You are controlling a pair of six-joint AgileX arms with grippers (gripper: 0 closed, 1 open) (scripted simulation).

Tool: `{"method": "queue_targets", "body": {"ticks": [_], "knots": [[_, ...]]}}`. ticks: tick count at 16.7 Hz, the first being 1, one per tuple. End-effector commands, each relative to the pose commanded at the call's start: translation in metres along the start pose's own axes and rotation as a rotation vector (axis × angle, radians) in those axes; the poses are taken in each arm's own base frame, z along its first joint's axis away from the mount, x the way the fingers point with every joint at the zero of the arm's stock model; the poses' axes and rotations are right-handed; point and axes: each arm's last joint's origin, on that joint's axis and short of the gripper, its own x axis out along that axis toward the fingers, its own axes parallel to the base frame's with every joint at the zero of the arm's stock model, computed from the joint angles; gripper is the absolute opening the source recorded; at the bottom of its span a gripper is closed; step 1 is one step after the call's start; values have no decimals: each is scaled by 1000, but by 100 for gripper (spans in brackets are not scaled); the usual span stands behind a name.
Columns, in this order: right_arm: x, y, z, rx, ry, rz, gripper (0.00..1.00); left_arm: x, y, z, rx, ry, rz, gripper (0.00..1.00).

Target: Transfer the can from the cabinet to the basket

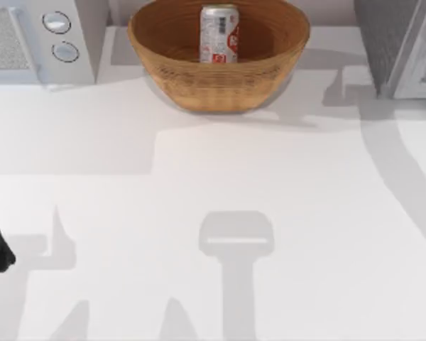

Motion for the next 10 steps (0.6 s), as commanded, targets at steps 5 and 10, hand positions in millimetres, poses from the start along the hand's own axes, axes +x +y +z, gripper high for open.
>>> {"method": "queue_targets", "body": {"ticks": [5,10], "knots": [[-49,-31,-63,-9,29,6,100,0,0,0,0,0,0,100],[-100,-56,-161,-8,45,12,100,0,0,0,0,0,0,100]]}}
